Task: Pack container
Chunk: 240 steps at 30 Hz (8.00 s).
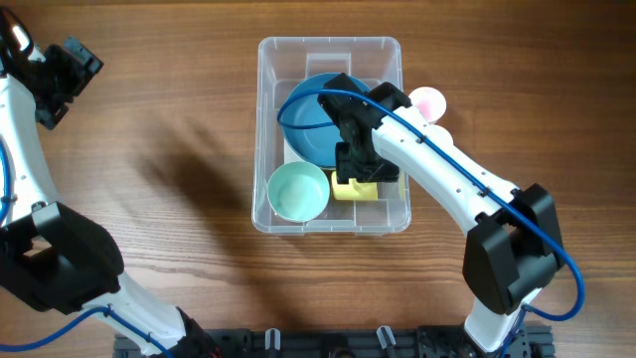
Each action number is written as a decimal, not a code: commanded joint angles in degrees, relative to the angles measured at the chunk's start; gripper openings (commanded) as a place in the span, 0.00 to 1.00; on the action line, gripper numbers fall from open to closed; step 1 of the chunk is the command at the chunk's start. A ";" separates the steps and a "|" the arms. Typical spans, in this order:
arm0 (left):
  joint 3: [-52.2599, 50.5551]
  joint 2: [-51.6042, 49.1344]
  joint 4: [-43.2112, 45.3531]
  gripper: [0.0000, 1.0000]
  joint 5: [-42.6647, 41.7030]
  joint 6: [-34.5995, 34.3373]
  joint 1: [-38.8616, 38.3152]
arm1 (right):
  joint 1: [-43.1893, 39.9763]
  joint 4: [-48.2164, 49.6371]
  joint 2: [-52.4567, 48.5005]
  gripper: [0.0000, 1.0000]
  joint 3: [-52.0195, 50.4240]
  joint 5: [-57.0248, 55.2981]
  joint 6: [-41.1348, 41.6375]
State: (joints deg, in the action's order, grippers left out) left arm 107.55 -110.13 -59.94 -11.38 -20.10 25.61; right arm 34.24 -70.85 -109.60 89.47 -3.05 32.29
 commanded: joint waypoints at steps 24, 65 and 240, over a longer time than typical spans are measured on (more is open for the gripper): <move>1.11 1.60 0.13 1.00 0.13 -0.50 0.13 | -0.02 10.93 1.09 0.28 -3.43 6.14 1.86; 1.11 1.60 0.13 1.00 0.13 -0.50 0.13 | 0.00 4.17 8.41 0.05 -2.29 16.06 -10.01; 1.11 1.60 0.13 1.00 0.15 -0.50 0.13 | -4.22 -13.64 -7.72 0.04 18.40 17.70 -64.00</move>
State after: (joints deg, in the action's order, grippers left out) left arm 107.55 -110.13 -59.96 -11.35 -20.10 25.61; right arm 30.06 -84.44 -117.38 103.37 17.58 -33.54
